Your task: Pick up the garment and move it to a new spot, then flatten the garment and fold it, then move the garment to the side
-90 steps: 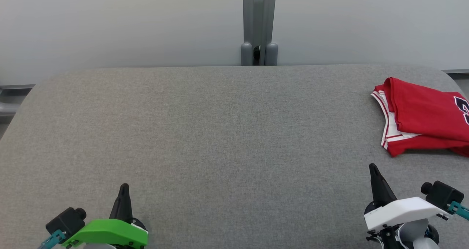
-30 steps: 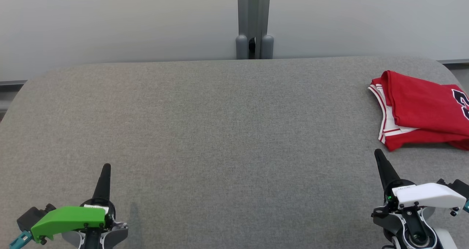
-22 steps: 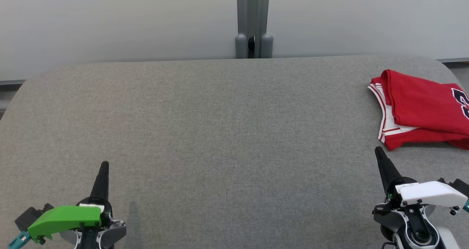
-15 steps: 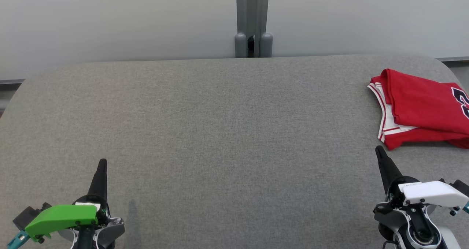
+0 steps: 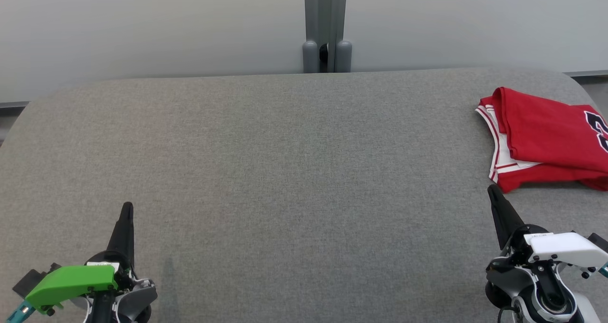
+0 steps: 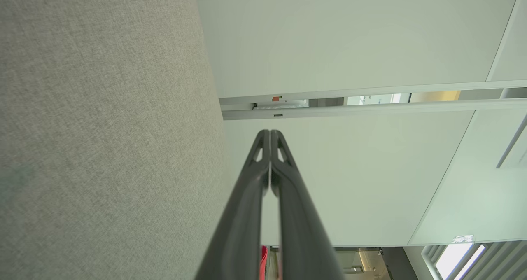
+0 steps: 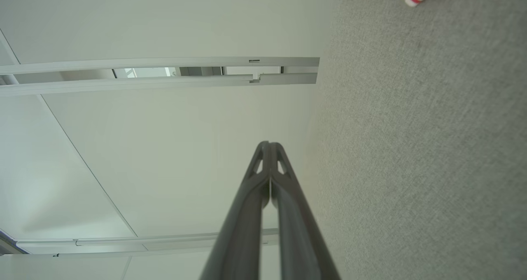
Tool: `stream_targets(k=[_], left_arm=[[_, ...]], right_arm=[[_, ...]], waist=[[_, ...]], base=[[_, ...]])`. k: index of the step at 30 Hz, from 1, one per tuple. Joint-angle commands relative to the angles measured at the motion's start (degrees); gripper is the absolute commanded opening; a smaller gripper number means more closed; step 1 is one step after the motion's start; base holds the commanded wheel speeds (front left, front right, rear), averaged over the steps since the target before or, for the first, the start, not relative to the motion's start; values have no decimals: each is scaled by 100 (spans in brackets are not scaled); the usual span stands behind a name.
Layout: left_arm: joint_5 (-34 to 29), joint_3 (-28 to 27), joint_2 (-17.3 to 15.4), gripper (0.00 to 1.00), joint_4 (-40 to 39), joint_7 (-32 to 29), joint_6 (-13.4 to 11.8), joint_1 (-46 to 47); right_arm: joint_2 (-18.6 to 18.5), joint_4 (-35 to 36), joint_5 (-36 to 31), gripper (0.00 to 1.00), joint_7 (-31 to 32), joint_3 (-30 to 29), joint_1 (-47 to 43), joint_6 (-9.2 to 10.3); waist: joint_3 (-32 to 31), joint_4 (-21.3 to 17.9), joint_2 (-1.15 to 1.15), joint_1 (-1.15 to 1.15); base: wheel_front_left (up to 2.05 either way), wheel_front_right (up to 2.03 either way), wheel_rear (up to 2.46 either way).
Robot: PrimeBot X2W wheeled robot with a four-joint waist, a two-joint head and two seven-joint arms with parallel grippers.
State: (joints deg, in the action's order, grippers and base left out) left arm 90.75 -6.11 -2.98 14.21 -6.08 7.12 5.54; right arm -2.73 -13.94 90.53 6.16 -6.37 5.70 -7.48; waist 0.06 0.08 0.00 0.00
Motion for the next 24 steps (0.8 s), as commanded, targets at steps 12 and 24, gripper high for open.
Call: stream_targets(k=[12,24], left_arm=[[168,-72,15,0,-21,-71,62,98],[168,-72,15,0,-22,-71,62,98]], right_arm=[[-26,-16,205,0,55,-25,73,-2],[-26,-16,205,0,54,-25,73,-2]], waist=[[12,-8,0,0],[12,-8,0,0]], base=[[0,0,0],[0,0,0]])
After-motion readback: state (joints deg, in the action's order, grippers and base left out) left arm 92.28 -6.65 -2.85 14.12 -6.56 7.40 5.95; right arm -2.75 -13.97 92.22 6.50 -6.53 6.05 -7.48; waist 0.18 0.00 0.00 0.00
